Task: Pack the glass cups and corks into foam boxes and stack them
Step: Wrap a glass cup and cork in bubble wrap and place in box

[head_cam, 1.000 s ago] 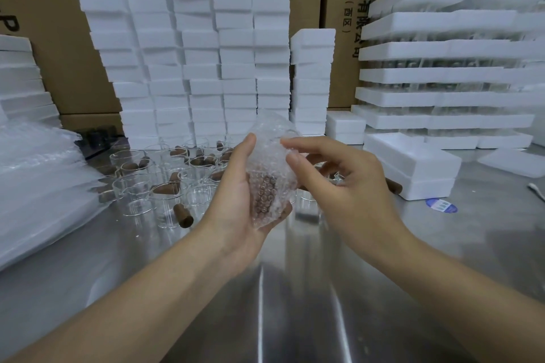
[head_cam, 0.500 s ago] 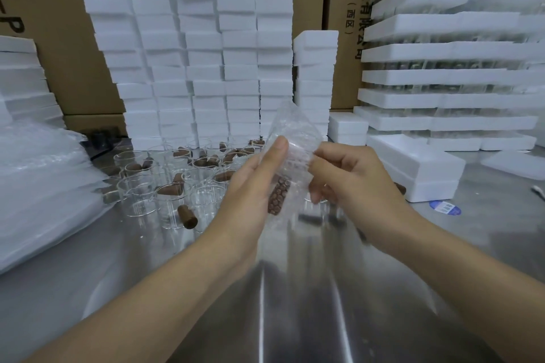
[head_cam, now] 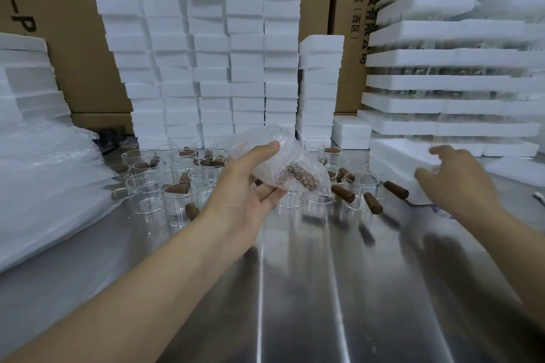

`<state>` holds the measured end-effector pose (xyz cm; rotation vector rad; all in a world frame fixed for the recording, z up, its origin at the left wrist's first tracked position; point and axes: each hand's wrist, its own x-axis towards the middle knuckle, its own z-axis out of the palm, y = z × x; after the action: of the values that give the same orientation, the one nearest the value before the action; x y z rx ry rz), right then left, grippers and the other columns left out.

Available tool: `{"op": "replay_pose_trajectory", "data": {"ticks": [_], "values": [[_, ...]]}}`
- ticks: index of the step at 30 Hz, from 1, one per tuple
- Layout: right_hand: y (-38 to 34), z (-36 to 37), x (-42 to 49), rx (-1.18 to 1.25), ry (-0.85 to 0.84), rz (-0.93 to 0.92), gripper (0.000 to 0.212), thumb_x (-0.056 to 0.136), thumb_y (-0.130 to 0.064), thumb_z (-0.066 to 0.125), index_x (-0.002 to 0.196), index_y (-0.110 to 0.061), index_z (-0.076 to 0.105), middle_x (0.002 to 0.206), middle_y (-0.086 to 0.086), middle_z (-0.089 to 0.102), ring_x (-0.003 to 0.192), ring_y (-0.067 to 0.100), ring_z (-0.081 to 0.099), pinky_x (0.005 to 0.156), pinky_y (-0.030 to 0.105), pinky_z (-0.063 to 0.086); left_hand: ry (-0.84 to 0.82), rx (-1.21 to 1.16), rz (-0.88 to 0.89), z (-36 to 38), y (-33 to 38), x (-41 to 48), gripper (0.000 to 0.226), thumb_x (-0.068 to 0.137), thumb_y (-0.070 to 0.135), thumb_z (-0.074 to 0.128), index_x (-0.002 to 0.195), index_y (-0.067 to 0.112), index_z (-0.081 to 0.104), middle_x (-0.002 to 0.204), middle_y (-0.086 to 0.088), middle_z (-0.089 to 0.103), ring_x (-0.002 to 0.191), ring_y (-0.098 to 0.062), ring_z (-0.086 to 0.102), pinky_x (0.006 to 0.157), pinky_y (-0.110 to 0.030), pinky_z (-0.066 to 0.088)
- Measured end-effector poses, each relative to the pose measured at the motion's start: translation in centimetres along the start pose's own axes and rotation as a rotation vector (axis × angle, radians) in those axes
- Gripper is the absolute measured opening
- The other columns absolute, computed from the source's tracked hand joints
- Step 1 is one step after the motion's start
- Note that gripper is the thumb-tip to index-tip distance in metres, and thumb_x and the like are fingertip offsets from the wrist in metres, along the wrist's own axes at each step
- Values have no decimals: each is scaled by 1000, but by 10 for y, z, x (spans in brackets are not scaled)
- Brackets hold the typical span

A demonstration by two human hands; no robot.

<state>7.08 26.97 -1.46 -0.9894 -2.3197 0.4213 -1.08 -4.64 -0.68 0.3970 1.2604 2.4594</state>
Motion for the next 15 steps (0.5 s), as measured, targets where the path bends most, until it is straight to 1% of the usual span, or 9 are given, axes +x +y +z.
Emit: {"op": "replay_pose_trajectory", "data": {"ticks": [1, 2, 3, 5, 7, 9, 11, 12, 15], "values": [[3, 0, 0, -4, -8, 9, 21, 94, -28, 56, 112, -19, 60, 88, 12, 76, 72, 31, 69, 79, 50, 62, 0, -26, -10, 0, 1, 1, 60, 67, 26, 87, 124, 17, 68, 90, 0, 82, 88, -22, 81, 77, -31, 66], [5, 1, 1, -2, -10, 5, 12, 92, -25, 56, 96, -15, 61, 67, 11, 73, 68, 31, 67, 75, 49, 62, 0, -50, -23, 0, 1, 1, 56, 69, 27, 86, 121, 17, 69, 89, -1, 81, 87, -22, 81, 73, -30, 65], [6, 2, 1, 4, -1, 0, 13, 91, -24, 55, 86, -13, 59, 57, 10, 69, 66, 31, 66, 73, 48, 62, 4, -68, -38, -1, 2, 1, 56, 70, 29, 86, 123, 18, 69, 90, -3, 81, 86, -21, 80, 71, -30, 64], [2, 2, 0, 33, 41, -7, 15, 91, -24, 54, 87, -11, 59, 57, 9, 68, 58, 31, 67, 70, 46, 61, 30, -72, -78, -3, 3, 1, 64, 69, 36, 87, 128, 19, 69, 92, -4, 79, 83, -19, 73, 64, -29, 58], [-3, 0, 0, 118, 130, -49, 19, 94, -29, 54, 104, -17, 64, 75, 5, 69, 48, 28, 67, 63, 42, 60, 64, -68, -122, -4, 4, 2, 65, 72, 45, 87, 130, 20, 71, 96, -5, 76, 82, -17, 63, 60, -26, 44], [-15, -5, -2, 236, 201, -148, 23, 92, -34, 56, 106, -20, 68, 83, 0, 65, 57, 21, 64, 58, 34, 53, 78, -119, -143, -6, 8, 2, 62, 77, 49, 86, 129, 19, 71, 107, -8, 74, 81, -17, 60, 60, -24, 38], [-30, -9, -9, 337, 212, -282, 18, 91, -38, 59, 97, -24, 69, 79, -2, 65, 69, 13, 60, 59, 29, 44, 80, -194, -129, -6, 13, 2, 60, 80, 47, 86, 129, 17, 71, 114, -11, 73, 84, -18, 63, 60, -24, 42], [-38, -11, -14, 368, 201, -347, 16, 91, -40, 60, 92, -26, 68, 75, -4, 65, 70, 10, 59, 59, 28, 42, 78, -225, -111, -7, 17, 2, 62, 79, 45, 88, 130, 16, 70, 116, -12, 72, 87, -20, 65, 62, -24, 45], [-57, -12, -31, 445, 154, -495, 23, 94, -46, 63, 81, -28, 67, 60, -9, 58, 57, 6, 53, 56, 30, 35, 60, -295, -27, -9, 28, 2, 73, 71, 32, 94, 135, 12, 63, 121, -15, 72, 94, -25, 76, 68, -27, 57]]}}
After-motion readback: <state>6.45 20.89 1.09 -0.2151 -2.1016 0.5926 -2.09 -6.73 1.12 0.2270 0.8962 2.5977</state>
